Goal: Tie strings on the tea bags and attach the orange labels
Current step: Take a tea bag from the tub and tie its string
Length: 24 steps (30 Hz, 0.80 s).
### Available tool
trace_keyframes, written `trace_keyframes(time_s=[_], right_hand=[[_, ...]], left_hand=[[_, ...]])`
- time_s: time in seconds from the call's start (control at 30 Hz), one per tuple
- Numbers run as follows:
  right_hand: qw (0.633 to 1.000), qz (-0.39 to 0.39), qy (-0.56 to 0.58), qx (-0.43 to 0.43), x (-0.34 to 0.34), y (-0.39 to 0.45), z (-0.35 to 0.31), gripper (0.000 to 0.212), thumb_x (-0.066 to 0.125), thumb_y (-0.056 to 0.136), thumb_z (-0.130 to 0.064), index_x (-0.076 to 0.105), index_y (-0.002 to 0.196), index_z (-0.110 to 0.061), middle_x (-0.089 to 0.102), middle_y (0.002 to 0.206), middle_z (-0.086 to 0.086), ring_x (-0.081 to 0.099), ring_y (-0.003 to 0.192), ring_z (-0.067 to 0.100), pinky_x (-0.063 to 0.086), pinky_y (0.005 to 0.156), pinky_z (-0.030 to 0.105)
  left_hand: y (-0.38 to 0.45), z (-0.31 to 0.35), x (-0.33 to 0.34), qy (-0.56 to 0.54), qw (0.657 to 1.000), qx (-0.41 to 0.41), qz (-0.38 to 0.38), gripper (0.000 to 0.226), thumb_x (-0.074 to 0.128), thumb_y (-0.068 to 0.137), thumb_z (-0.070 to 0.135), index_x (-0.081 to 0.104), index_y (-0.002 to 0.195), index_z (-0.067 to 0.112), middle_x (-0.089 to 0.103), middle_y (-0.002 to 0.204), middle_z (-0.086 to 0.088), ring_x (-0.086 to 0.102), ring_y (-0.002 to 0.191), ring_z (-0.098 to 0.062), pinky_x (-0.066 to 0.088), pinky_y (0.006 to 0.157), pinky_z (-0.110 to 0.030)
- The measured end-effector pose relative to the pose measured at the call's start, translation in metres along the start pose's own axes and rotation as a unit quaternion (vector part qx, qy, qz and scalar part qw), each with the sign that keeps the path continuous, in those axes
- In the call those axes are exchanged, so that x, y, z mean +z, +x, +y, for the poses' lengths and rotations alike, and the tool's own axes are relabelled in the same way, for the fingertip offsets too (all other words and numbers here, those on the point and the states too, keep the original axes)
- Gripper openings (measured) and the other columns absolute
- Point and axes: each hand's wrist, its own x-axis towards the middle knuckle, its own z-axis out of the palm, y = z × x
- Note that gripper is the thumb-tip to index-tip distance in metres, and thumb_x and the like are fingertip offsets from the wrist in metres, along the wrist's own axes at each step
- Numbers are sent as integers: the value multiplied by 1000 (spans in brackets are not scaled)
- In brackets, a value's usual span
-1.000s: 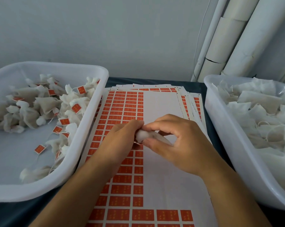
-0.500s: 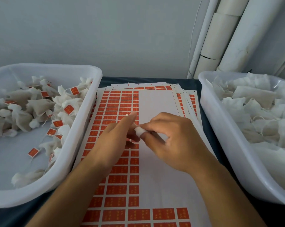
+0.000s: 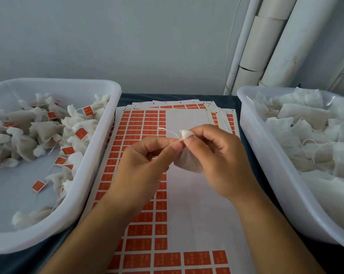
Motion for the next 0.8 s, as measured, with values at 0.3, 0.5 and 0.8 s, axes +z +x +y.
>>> trace_keyframes(time_s=[0.3,0.5,0.8], right_hand=[[987,-49,134,77,5,0,1,22,55,94,-42,70,84,-28,68,89,2,67,94,24,61,82,38],[929,-88,312,180,5,-1,0,22,59,92,-36,75,84,-23,67,116,18,64,117,31,50,104,54],[921,-82,311,222,8,0,0,21,61,87,-38,81,89,-38,75,112,-4,68,116,22,56,100,46]], left_hand=[[-4,-1,14,102,981,68,152,18,62,91,46,71,83,33,68,87,13,65,88,-12,52,72,-12],[-7,5,15,121,981,59,140,21,60,83,58,69,83,39,67,89,16,65,87,-5,53,66,-11],[-7,1,12,257,935,158,185,17,77,86,43,62,94,42,56,100,22,60,92,-7,56,68,-15]])
